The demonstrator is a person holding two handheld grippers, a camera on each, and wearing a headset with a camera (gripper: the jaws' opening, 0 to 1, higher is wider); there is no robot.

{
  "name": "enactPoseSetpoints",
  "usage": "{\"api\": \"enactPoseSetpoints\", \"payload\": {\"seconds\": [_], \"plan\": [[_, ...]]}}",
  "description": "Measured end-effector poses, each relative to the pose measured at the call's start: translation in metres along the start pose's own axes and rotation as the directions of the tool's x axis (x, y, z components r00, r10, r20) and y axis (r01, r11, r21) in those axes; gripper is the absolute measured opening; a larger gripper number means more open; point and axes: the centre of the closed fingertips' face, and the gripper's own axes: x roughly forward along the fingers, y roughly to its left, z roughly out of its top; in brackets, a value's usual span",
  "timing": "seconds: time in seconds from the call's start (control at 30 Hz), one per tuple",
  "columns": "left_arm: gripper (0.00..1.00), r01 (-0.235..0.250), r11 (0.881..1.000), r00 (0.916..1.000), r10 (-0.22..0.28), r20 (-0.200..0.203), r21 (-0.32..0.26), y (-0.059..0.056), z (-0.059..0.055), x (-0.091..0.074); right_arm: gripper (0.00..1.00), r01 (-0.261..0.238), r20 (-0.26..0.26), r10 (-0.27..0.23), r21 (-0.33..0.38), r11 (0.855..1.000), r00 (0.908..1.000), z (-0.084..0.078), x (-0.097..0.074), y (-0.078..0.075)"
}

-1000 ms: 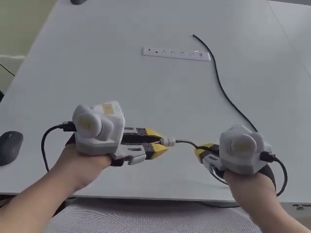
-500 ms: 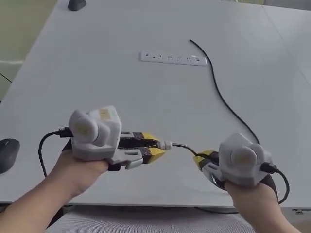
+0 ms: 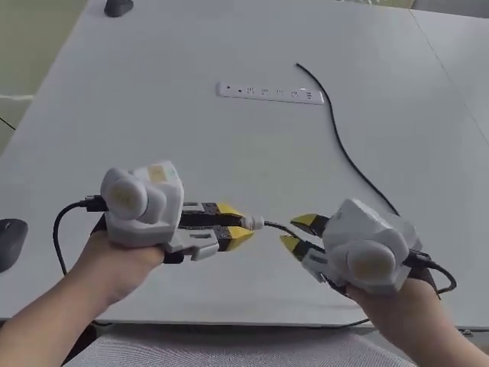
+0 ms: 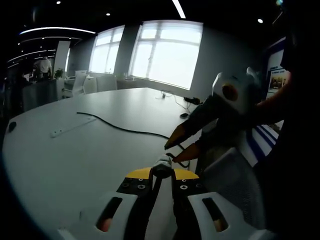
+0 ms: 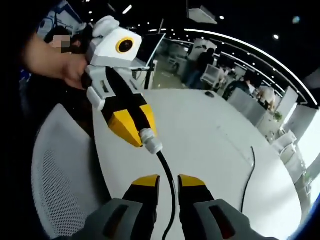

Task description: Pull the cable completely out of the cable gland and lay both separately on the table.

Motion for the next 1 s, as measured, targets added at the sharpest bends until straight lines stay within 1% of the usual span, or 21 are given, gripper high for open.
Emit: {"api": "enactPoseSetpoints", "payload": {"seconds": [0.1,0.17,0.43,0.53,0.73,1.0], "plan": [[0.15,0.004,1.000,1.0000,-0.004,0.000,-0.002,-0.0008,0.0004,0.0004,0.07,-0.009,-0.009,0.009,-0.050,0.999,0.9999,0.0041,0.0063,0.0045],[0.15,0.005,1.000,1.0000,-0.005,-0.001,-0.002,-0.0008,0.0006,0.0006,0.05,-0.004,-0.010,0.004,-0.071,0.997,0.9999,0.0058,0.0079,0.0036],[0.15,0.012,1.000,0.9999,-0.012,-0.004,-0.007,-0.0029,0.0002,0.0017,0.02,-0.016,0.004,0.017,-0.112,0.994,0.9998,0.0112,0.0071,0.0049],[0.15,0.014,1.000,0.9999,-0.014,-0.008,-0.003,-0.0029,-0.0006,0.0020,0.02,-0.015,0.002,0.016,-0.126,0.992,0.9999,0.0097,0.0076,0.0058],[0.15,0.013,1.000,0.9999,-0.013,-0.005,-0.005,-0.0023,-0.0009,0.0027,0.01,-0.011,0.004,0.012,-0.106,0.994,0.9999,0.0092,0.0080,0.0045],[0.15,0.016,1.000,0.9999,-0.016,-0.006,0.000,-0.0022,-0.0011,0.0030,0.01,-0.008,0.005,0.008,-0.041,0.999,1.0000,0.0054,0.0090,0.0021]]}}
